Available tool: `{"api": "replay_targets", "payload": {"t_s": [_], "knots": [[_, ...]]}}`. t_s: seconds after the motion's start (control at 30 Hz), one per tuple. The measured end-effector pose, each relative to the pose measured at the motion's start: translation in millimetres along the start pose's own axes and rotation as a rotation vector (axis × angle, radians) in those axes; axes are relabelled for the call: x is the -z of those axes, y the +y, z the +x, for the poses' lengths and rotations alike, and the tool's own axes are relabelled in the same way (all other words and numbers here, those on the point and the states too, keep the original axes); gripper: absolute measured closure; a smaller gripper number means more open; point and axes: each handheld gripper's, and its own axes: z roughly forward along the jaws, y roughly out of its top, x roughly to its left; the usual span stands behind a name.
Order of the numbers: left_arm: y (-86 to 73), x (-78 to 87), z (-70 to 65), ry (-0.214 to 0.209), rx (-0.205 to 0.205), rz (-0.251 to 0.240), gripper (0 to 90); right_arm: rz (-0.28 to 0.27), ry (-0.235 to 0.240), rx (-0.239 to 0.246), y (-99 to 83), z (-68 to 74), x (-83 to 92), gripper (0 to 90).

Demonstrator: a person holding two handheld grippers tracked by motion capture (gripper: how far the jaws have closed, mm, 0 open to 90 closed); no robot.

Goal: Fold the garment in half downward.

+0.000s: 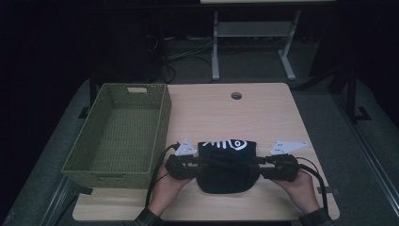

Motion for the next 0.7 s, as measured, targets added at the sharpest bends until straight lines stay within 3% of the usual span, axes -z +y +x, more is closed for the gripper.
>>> {"api": "replay_targets", "payload": {"t_s": [0.17, 0.3, 0.43, 0.53, 0.7], "knots": [[10.3, 14.8, -0.9, 0.009, -0.005, -0.036, 65.1, -0.059, -0.013, -0.001, 8.9, 2.3, 20.6, 59.5], [18.7, 24.5, 3.0, 0.016, -0.006, -0.066, 72.6, -0.078, -0.025, -0.002, 12.4, -3.0, 24.4, 66.6], [24.0, 23.8, 8.5, 0.02, -0.005, -0.071, 84.0, -0.077, -0.027, -0.012, 12.9, -9.7, 19.1, 81.6], [31.1, 17.9, 13.2, 0.023, -0.013, -0.068, 87.7, -0.069, -0.033, -0.024, 13.4, -13.0, 13.7, 89.7], [42.7, 1.7, 23.0, 0.045, -0.014, -0.059, 90.0, -0.037, -0.029, -0.017, 18.6, -17.0, -3.0, 89.8]]}}
